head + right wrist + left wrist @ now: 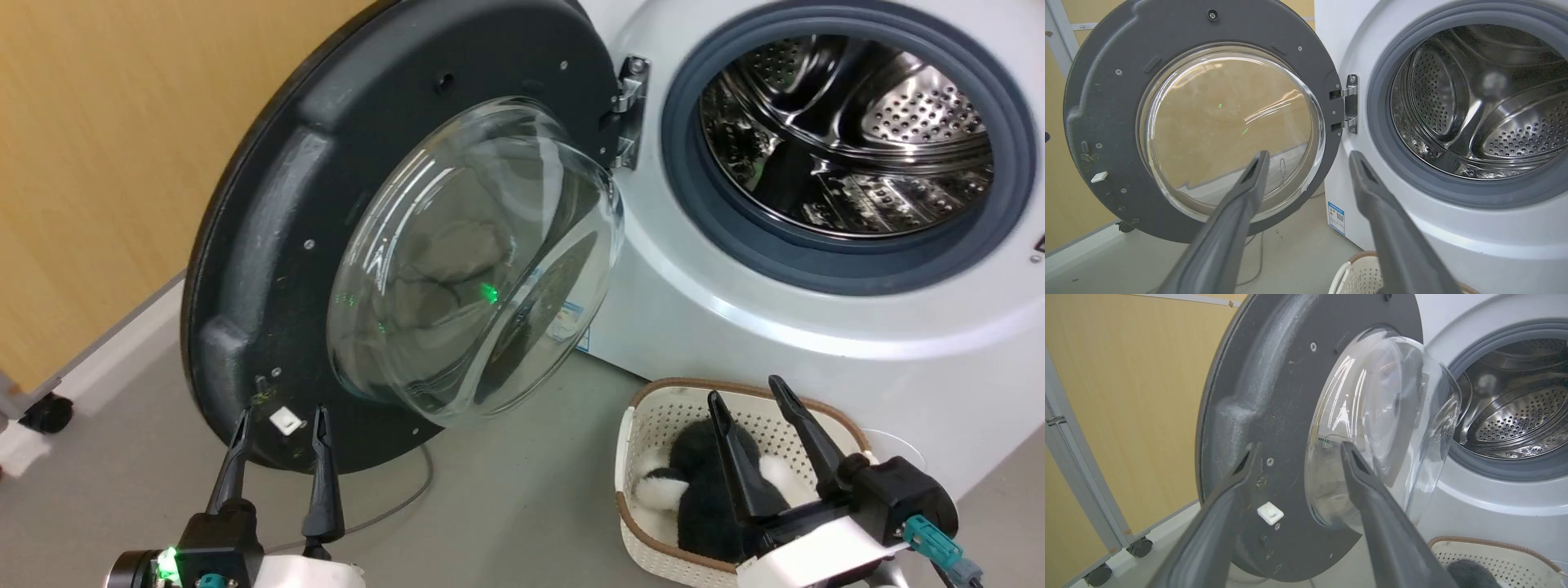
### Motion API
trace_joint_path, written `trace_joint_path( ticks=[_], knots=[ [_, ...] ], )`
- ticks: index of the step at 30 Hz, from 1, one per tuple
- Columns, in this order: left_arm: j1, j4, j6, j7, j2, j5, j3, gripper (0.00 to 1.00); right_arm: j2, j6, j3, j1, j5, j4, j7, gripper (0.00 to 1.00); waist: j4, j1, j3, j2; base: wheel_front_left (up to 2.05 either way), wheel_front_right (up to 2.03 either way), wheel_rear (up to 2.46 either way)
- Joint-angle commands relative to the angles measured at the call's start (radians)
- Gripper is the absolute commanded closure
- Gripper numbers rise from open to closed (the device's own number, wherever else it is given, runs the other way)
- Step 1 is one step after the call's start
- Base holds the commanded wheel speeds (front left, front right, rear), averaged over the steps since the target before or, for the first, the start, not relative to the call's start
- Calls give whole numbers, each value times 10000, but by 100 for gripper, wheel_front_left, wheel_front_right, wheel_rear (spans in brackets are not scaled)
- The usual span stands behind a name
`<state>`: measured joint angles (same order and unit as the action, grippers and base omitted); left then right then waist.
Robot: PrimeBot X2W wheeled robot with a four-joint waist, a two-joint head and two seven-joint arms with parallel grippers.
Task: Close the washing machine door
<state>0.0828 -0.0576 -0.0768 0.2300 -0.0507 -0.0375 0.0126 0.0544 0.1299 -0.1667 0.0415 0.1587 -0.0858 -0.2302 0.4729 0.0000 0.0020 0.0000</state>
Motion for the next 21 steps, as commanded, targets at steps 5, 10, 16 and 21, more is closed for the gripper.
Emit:
trace_joint_path(
  ticks=[5, 10, 16, 21],
  knots=[
    [121, -112, -52, 175, -26, -7, -105, 0, -39, 7, -75, 97, 125, -50, -173, 0, 237, 0, -10, 0, 0, 0, 0],
    [203, -436, -88, 278, -29, 69, -81, 100, -41, 8, -118, 101, 160, -79, -277, 0, 453, 0, -7, 0, 0, 0, 0],
    [101, -1328, -133, 318, -22, -321, -573, 100, -42, 8, -100, 93, 131, -59, -316, 0, 549, 0, 32, 0, 0, 0, 0],
    [-292, -1599, 219, 318, -201, -933, -1494, 100, -42, 8, -56, 52, 113, 27, -316, 0, 544, 0, 135, 0, 0, 0, 0]
  ],
)
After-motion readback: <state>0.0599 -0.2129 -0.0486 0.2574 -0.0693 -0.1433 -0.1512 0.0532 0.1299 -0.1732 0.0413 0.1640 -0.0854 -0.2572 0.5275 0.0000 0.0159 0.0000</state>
